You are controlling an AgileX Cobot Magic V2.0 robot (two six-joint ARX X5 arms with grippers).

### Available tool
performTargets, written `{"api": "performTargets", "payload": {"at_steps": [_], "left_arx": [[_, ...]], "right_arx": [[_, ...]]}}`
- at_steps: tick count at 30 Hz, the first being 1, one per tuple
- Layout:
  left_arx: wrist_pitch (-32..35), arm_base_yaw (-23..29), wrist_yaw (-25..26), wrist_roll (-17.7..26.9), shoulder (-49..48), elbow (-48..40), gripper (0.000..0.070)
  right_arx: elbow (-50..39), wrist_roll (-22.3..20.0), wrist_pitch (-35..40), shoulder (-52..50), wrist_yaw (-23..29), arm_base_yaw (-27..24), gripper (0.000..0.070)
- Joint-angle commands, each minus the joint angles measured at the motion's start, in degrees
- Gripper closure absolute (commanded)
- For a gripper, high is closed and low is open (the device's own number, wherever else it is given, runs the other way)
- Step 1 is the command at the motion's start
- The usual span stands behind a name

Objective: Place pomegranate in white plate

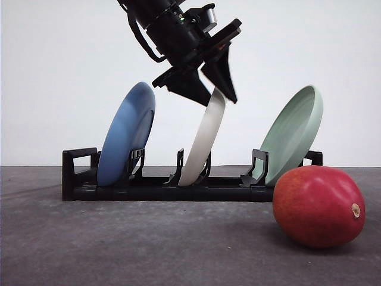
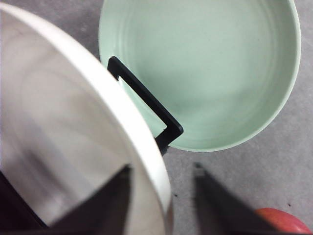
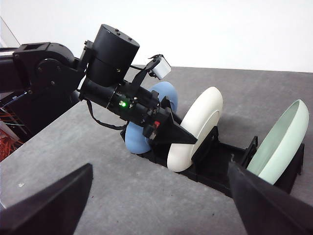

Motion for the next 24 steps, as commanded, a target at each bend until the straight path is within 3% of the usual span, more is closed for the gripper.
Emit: {"api": "performTargets", "payload": {"at_steps": [1, 13, 24], "left_arx": [[0.1, -0.6, 0.3, 0.8, 1.1, 1.5, 0.0700], [-0.3, -0.6, 3.1, 0.5, -1.0, 1.7, 0.0700], [-3.2, -2.0, 6.1, 0.2, -13.5, 1.7, 0.0700]], "right_arx": [[1.0, 0.6, 0.3, 0.3, 0.0, 0.0, 0.0138], [1.0, 0.6, 0.4, 0.3, 0.0, 0.0, 0.0138], [1.0, 0.6, 0.3, 0.3, 0.0, 0.0, 0.0138]]}}
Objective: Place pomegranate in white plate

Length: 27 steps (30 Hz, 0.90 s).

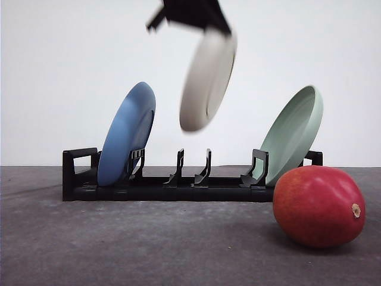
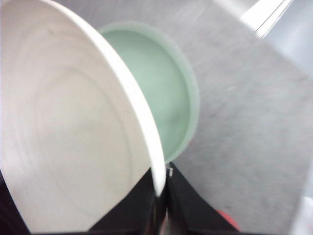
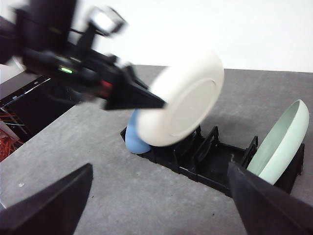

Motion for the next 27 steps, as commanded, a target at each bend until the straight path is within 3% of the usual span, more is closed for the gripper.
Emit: {"api": "performTargets", "payload": {"at_steps": [1, 8, 19, 27], "left_arx": [[-1.6, -1.4, 0.4, 0.4, -1.6, 1.5, 0.0700], [-14.9, -7.4, -2.2, 1.1, -11.9, 1.5, 0.0698], [-34.2, -24.7, -26.8, 2.1, -18.0, 0.3, 0.0698], [-30.6, -32.6, -39.6, 1.7, -17.9, -12.3, 0.0698]], "right_arx": [[1.0, 0.6, 0.3, 0.3, 0.0, 0.0, 0.0138], [1.0, 0.6, 0.0, 0.3, 0.0, 0.0, 0.0138], [1.0, 0.5, -1.9, 0.3, 0.0, 0.0, 0.0138], [1.0, 0.5, -1.9, 0.3, 0.0, 0.0, 0.0138]]}}
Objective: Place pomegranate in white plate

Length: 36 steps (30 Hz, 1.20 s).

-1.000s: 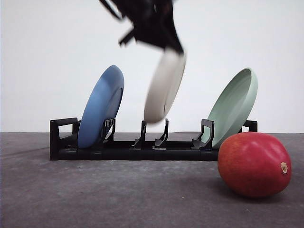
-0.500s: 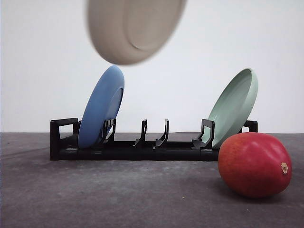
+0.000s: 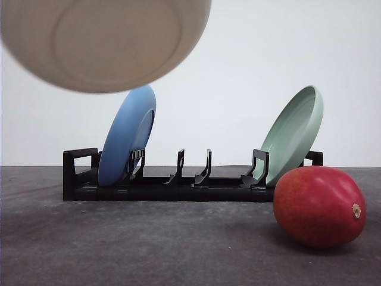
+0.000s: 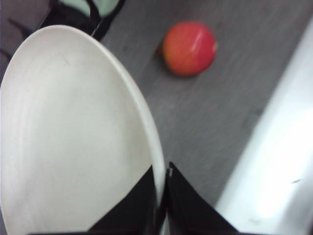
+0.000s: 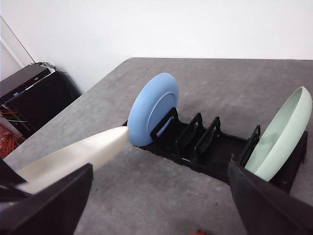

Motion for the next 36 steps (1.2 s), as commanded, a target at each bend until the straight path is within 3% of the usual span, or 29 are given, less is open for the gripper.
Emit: {"api": "performTargets", "payload": {"at_steps": [1, 12, 18, 33, 35, 36], "left_arx": [[3.1, -1.7, -2.5, 0.1, 0.8, -2.7, 0.0698], [26.2, -5.7, -9.2, -2.9, 1.3, -28.6, 0.0698], [35.5, -7.7, -11.7, -2.9, 1.8, -37.8, 0.0698], [42.5, -11.9, -12.2, -3.2, 11.7, -39.0, 0.0699], [42.5, -11.9, -12.3, -3.6, 11.8, -39.0, 0.0669], [42.5, -11.9, -12.3, -4.3, 11.8, -38.9, 0.0619]], "right_arx": [[1.0, 0.5, 0.4, 0.3, 0.0, 0.0, 0.0138], [1.0, 0.6, 0.3, 0.3, 0.0, 0.3, 0.0138], [1.0, 0.6, 0.3, 0.3, 0.0, 0.8, 0.0138], [1.0, 0.6, 0.1, 0.3, 0.0, 0.8, 0.0138], [1.0, 0.6, 0.1, 0.3, 0.0, 0.8, 0.0138], [1.0, 0.6, 0.1, 0.3, 0.0, 0.8, 0.0138]]}}
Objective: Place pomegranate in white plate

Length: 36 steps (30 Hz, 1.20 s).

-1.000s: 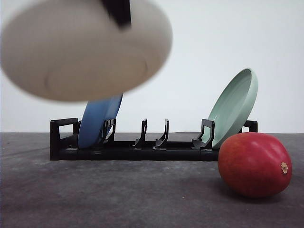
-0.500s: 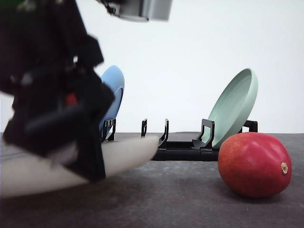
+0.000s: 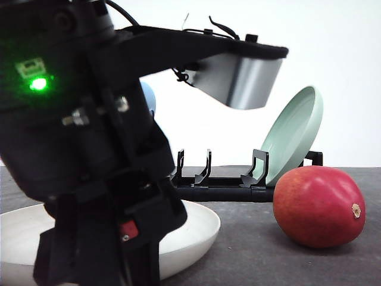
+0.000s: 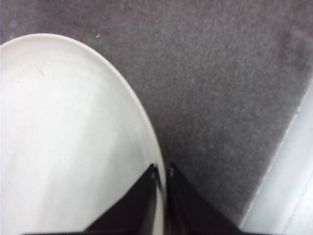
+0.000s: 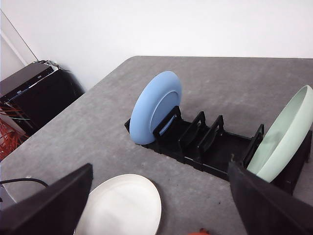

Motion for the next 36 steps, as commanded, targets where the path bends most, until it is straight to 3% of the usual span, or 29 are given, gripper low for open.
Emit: {"api": "performTargets", "payload": {"at_steps": [1, 4, 5, 12, 18, 25, 30, 36], "left_arx": [[0.5, -0.9, -0.3, -1.9, 0.7, 0.6, 0.0543], [0.5, -0.8, -0.3, -4.2, -0.3, 0.7, 0.0301], [0.5, -0.8, -0.3, -4.8, -0.7, 0.7, 0.0255], [0.0, -0.8, -0.3, -9.4, -5.6, 0.7, 0.0052], [-3.1, -0.8, 0.4, -14.3, -13.2, 1.5, 0.0033], [-8.9, -0.8, 7.4, -18.6, -24.9, 3.1, 0.0034], [-10.9, -0.8, 11.7, -18.8, -34.6, 4.1, 0.0034], [-16.4, -0.8, 13.3, -18.8, -45.1, 5.9, 0.0034]], "right_arx": [[1.0, 0.6, 0.3, 0.3, 0.0, 0.0, 0.0138], [1.0, 0.6, 0.3, 0.3, 0.0, 0.0, 0.0138], [1.0, 0.6, 0.2, 0.3, 0.0, 0.0, 0.0138], [1.0, 0.6, -0.6, 0.3, 0.0, 0.7, 0.0138], [1.0, 1.1, -1.9, 0.9, 0.0, 2.4, 0.0138], [1.0, 3.0, -6.0, 6.2, 0.0, 6.5, 0.0137], [1.0, 2.9, -9.3, 13.1, 0.7, 10.7, 0.0137], [1.0, 1.1, -13.6, 22.4, 9.1, 16.2, 0.0126]]}}
